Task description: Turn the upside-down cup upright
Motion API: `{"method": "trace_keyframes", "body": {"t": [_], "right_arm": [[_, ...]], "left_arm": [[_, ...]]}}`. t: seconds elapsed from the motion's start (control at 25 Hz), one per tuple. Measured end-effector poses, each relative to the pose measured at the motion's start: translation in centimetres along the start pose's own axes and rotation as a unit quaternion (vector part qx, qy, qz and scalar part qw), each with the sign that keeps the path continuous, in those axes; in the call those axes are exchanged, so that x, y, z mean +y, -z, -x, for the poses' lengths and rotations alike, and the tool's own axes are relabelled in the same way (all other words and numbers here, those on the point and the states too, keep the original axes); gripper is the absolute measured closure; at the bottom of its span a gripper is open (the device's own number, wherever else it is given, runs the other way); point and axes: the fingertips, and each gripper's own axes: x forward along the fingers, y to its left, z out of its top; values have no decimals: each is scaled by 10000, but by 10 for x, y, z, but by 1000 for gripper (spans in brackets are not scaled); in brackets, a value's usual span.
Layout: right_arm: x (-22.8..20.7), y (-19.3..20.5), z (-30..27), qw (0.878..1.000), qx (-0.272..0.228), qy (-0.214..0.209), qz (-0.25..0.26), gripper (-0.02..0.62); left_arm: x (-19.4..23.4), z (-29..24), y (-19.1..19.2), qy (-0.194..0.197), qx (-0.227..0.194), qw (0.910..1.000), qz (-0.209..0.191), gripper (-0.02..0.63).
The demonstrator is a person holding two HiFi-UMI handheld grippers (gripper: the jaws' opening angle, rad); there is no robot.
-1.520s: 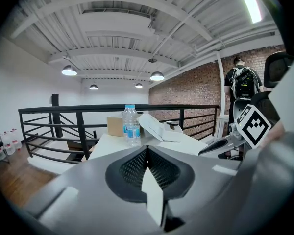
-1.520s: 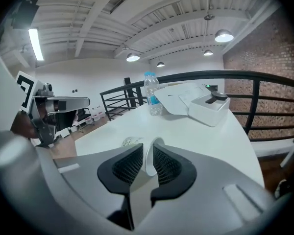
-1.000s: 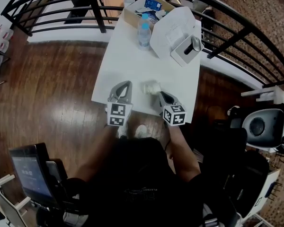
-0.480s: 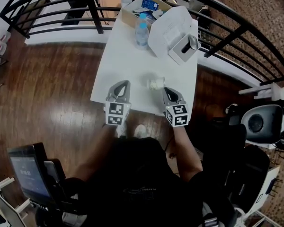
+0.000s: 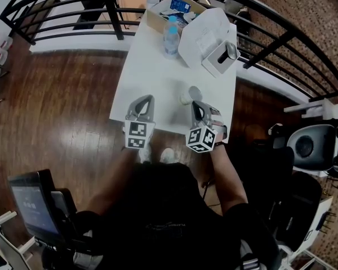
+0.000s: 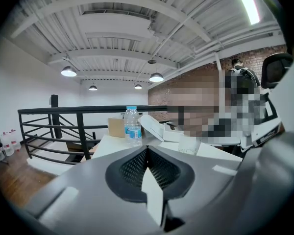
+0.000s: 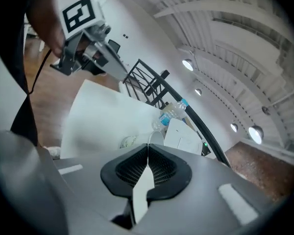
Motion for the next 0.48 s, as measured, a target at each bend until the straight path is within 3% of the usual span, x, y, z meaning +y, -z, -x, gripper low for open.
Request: {"method": "trace_keyframes", "body": {"t": [0.2, 0.48], "right_arm": [[21, 7, -16, 9970, 329, -164, 685, 574], [42, 8, -19, 9824, 526, -125, 1791, 571]], "left_arm": [[-1, 0, 2, -22, 21, 10000, 35, 607], [-10, -2, 2, 36, 20, 10000, 87, 607]]}}
